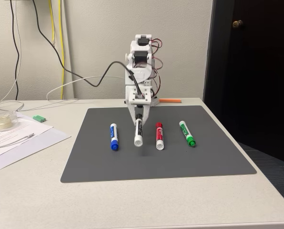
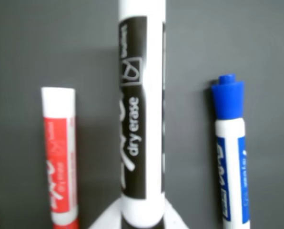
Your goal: Pick up the black marker.
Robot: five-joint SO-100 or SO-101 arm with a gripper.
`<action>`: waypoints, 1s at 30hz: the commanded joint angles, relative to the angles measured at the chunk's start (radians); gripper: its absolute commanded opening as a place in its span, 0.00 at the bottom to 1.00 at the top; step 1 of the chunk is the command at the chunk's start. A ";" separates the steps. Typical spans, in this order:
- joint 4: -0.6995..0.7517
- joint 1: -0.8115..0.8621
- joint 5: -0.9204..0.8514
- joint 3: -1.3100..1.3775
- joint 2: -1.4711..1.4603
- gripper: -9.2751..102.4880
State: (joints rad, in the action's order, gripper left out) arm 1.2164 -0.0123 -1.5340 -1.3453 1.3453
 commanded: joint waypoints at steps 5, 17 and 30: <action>0.166 -0.031 0.110 0.225 0.012 0.08; 0.460 -0.044 0.176 0.512 0.032 0.08; 0.529 -0.049 0.198 0.572 0.025 0.09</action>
State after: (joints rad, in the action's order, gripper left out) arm 1.7441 -0.0506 -1.3422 -0.8176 1.3453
